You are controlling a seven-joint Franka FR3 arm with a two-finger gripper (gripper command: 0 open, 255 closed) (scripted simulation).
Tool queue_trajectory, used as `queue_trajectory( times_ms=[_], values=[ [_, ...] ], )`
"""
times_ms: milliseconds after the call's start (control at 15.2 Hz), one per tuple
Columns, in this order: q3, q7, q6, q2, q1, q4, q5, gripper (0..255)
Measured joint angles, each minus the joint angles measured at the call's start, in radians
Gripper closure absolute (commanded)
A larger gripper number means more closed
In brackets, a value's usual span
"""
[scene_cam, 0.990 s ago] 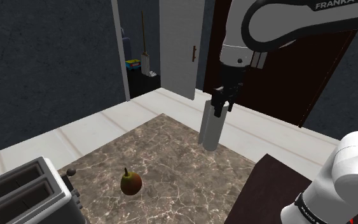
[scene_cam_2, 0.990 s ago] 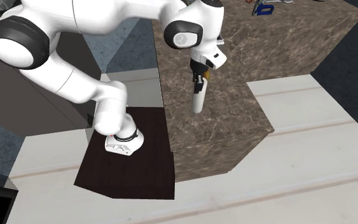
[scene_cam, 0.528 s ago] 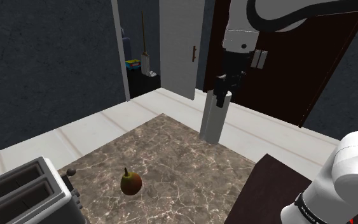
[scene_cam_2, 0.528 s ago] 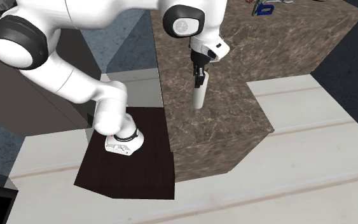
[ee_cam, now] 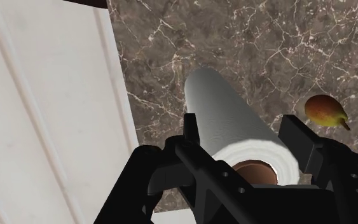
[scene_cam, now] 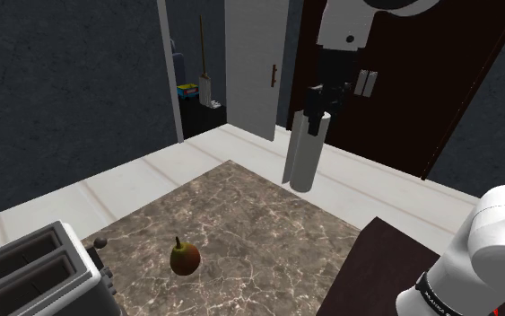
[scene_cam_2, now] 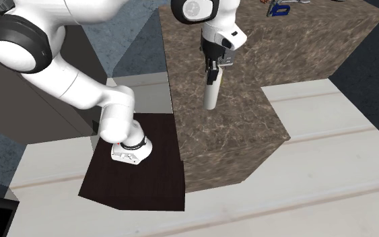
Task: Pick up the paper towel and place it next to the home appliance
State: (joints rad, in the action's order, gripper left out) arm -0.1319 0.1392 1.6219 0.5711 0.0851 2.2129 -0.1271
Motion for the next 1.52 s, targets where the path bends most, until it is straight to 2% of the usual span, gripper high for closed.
queue_trajectory(
  times_ms=[1254,1518],
  values=[
    [0.011,0.019,-0.244,-0.079,-0.006,-0.324,0.012,255],
    [-0.045,0.091,-0.241,-0.122,0.011,-0.371,-0.008,255]
  ],
)
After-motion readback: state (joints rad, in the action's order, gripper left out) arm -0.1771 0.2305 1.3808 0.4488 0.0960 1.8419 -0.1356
